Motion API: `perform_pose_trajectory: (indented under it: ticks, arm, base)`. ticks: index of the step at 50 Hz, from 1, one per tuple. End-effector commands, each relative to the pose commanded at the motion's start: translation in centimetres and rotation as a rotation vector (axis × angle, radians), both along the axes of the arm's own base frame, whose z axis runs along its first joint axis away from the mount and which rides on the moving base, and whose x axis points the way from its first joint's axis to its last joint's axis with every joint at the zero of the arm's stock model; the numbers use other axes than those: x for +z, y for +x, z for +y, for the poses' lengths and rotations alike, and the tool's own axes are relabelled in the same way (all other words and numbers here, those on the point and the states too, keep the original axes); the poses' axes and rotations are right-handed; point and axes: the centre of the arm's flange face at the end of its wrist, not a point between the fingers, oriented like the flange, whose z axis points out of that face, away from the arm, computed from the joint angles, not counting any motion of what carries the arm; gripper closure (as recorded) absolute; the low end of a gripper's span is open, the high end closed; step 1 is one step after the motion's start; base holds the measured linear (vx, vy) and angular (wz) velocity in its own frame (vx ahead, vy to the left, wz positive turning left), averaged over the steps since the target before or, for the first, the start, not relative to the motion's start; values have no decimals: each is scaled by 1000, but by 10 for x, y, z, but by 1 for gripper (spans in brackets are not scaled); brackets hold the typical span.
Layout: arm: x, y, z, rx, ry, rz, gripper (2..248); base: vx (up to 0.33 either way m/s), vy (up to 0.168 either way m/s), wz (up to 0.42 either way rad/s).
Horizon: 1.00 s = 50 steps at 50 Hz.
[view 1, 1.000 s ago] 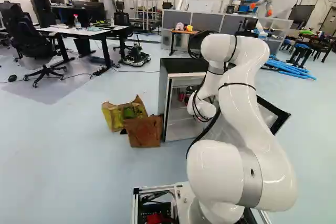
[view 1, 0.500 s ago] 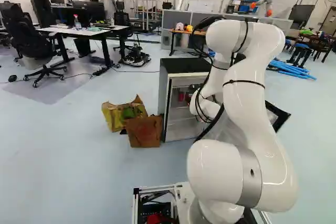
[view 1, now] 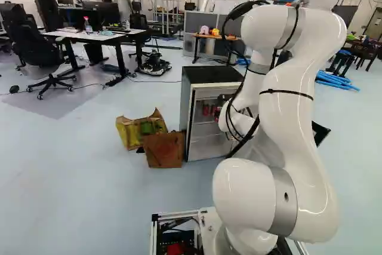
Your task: Grab a drink from the fridge
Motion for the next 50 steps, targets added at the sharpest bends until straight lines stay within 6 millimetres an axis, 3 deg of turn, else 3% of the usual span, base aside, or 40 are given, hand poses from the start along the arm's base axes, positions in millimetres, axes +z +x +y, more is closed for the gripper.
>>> perform_pose_trajectory:
  ticks: [50]
  arm:
    - [56, -9, 3, 0, -34, -63, 156]
  base:
    - [0, 0, 0]
